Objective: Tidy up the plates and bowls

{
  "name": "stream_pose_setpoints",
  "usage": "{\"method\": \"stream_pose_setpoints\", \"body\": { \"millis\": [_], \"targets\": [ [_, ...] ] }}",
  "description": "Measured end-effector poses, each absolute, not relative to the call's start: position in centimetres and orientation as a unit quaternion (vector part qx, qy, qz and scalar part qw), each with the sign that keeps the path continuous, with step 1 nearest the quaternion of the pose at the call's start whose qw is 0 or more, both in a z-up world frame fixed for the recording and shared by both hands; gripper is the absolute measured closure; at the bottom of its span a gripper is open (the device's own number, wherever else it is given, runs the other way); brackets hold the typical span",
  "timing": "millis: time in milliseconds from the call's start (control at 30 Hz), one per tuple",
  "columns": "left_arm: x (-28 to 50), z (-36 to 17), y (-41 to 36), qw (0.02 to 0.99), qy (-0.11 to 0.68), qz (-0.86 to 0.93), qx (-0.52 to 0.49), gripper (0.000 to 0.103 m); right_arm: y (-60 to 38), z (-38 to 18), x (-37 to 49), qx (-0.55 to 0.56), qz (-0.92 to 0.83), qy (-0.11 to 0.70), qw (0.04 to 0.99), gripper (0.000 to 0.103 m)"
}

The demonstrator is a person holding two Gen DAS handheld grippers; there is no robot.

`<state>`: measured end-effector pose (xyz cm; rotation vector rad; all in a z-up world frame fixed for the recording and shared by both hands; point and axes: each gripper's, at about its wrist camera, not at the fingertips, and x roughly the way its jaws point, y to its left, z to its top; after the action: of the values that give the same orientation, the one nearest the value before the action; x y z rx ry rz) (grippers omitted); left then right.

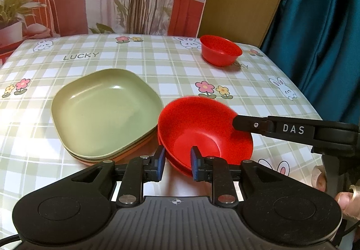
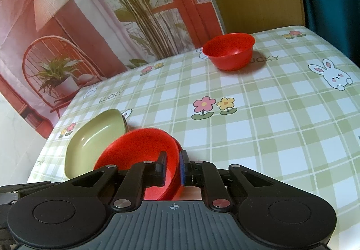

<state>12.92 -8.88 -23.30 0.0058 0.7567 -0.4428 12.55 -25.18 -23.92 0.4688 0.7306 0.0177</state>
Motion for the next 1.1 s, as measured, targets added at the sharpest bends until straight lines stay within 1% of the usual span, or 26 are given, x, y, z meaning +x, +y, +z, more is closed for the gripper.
{"method": "stream_pose_setpoints", "body": {
  "millis": [233, 367, 433, 500, 633, 800, 967, 1100],
  "targets": [
    [12.9, -22.9, -8.6, 0.912, 0.357, -0.203, -0.002, 0.076, -25.5, -23.5, 12.4, 0.227, 0.004, 0.345, 0.911, 0.089],
    [13.2, -22.1, -8.4, 0.918, 0.344, -0.197, -0.002, 0.076, -25.9, -22.3, 12.1, 0.208, -0.005, 0.322, 0.924, 0.089],
    [13.4, -21.3, -8.4, 0.923, 0.331, -0.195, 0.0, 0.073, -26.3, -21.6, 11.9, 0.19, -0.012, 0.307, 0.932, 0.089],
    [13.7, -20.4, -8.5, 0.929, 0.314, -0.197, 0.0, 0.065, -26.7, -20.9, 11.8, 0.168, -0.025, 0.293, 0.941, 0.088],
    [14.1, -18.8, -8.9, 0.935, 0.284, -0.211, 0.004, 0.064, -28.6, -20.3, 11.7, 0.165, -0.042, 0.276, 0.946, 0.088],
    [15.1, -17.1, -10.3, 0.94, 0.248, -0.232, 0.01, 0.056, -30.8, -19.8, 12.1, 0.151, -0.064, 0.265, 0.95, 0.088],
    [16.4, -16.3, -12.3, 0.942, 0.231, -0.243, 0.018, 0.056, -33.0, -19.2, 12.3, 0.131, -0.081, 0.252, 0.955, 0.086],
    [17.6, -15.9, -13.8, 0.942, 0.223, -0.252, 0.025, 0.056, -35.1, -18.9, 12.6, 0.126, -0.088, 0.249, 0.956, 0.083]
  ]
}}
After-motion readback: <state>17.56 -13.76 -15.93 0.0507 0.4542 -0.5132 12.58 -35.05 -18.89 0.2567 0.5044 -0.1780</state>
